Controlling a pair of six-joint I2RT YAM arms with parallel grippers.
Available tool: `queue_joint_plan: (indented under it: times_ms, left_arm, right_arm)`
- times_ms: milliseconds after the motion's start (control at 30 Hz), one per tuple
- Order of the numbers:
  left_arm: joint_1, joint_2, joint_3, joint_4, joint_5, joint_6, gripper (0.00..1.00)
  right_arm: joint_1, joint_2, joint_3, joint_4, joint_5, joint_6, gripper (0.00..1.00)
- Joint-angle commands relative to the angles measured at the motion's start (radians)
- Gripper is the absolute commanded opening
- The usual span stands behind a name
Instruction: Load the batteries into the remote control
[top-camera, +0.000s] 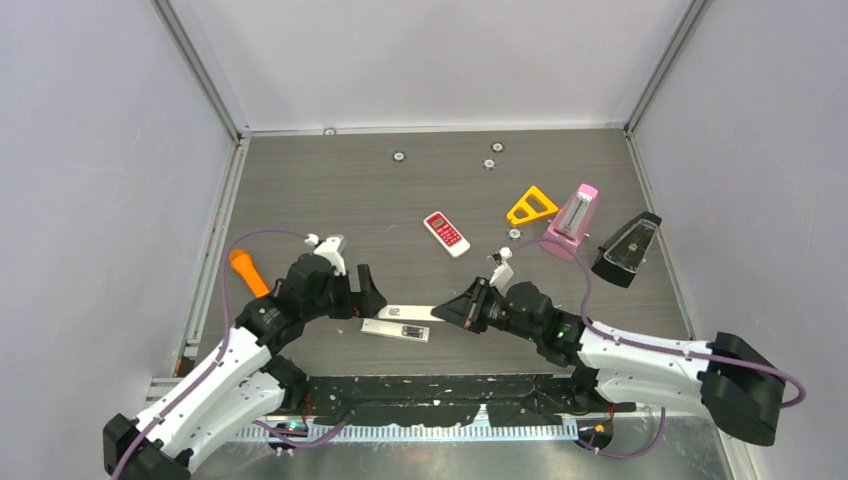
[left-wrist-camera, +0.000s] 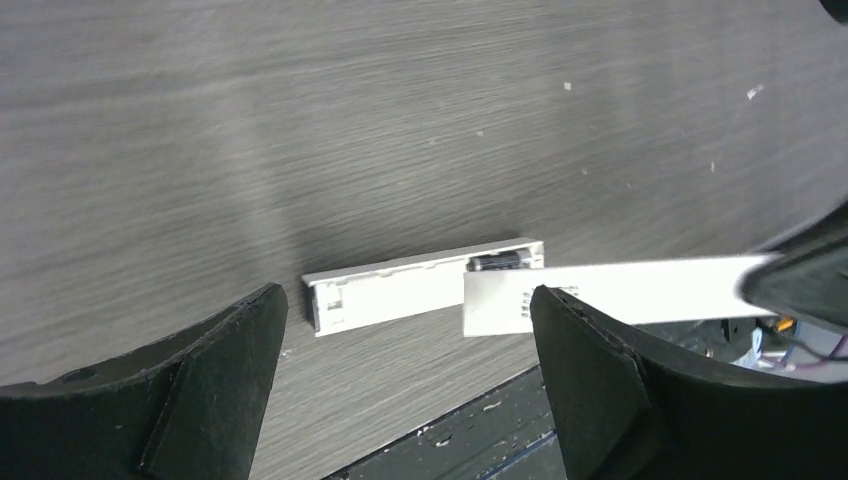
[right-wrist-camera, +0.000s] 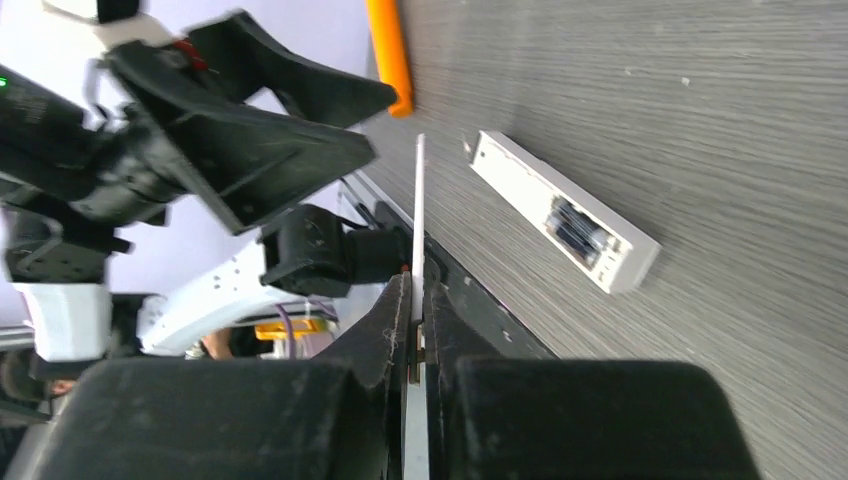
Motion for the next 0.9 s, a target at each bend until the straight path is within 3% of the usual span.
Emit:
queue_joint_plan:
  times_ms: [0, 267, 867]
  left_arm:
    - [0.088, -0.045, -0.064, 0.052, 0.062, -0.111, 0.92]
    - [0.154, -0.109, -0.161, 0.035, 0.04, -0.162, 0.91]
    - [0.181, -0.168, -0.247, 0.036, 0.022, -0.172, 0.81]
  right_arm:
    - [0.046, 0.117, 0.025, 0.304, 0.118, 0.108, 0.05]
    - [0.138, 0.328, 0.019, 0.493, 0.203, 0.197, 0.05]
    - [0.142, 0.53, 0.013, 0.576, 0.194, 0.258, 0.05]
